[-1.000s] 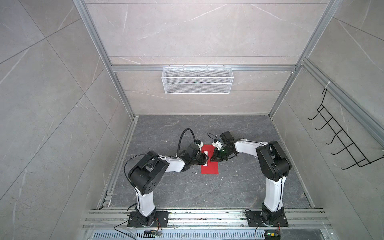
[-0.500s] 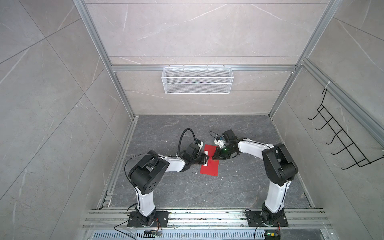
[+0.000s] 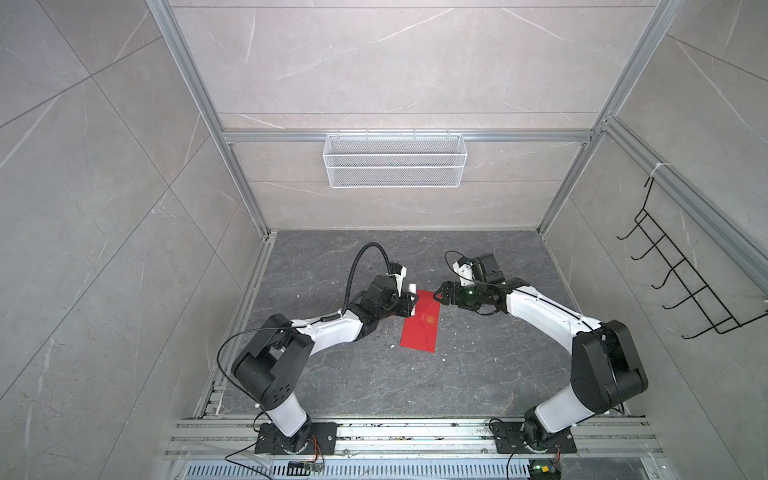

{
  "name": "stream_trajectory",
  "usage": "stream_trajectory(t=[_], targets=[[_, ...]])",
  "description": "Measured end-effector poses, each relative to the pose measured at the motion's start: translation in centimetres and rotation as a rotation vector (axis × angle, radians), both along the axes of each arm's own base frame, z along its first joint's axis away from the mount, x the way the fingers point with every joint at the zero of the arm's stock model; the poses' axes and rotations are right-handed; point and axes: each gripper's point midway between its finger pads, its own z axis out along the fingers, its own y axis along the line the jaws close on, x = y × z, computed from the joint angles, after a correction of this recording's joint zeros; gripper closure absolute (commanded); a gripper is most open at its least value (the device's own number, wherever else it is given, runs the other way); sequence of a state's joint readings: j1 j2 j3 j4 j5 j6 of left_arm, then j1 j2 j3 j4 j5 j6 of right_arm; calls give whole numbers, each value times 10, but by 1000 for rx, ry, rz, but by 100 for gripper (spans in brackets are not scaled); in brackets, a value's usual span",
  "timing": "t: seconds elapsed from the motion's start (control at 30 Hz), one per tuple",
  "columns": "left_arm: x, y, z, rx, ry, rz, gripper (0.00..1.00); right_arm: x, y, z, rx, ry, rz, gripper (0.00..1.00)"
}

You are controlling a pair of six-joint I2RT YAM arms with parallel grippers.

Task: Place the letter into the envelope and seal it
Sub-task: 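Press the flap once more, then lift the right gripper off the envelope, then raise both grippers above the envelope, left gripper still holding the glue stick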

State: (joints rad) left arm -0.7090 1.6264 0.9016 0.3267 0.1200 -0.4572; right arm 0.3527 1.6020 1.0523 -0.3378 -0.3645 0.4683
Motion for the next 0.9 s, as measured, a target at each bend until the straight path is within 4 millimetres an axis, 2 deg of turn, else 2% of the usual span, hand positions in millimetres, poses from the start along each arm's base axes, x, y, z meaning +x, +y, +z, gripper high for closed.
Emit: stream_trajectory(t=[0.17, 0.43, 0.67, 0.9], targets=[[1, 6, 27, 3, -86, 3, 100, 6, 0, -20, 1, 49, -44, 8], [3, 9, 33, 11, -112, 12, 100, 11, 8, -57, 18, 144, -60, 7], [4, 10, 31, 20, -117, 18, 100, 20, 18, -65, 63, 166, -55, 7], [4, 11, 31, 24, -118, 22, 100, 31, 30, -63, 125, 160, -41, 7]])
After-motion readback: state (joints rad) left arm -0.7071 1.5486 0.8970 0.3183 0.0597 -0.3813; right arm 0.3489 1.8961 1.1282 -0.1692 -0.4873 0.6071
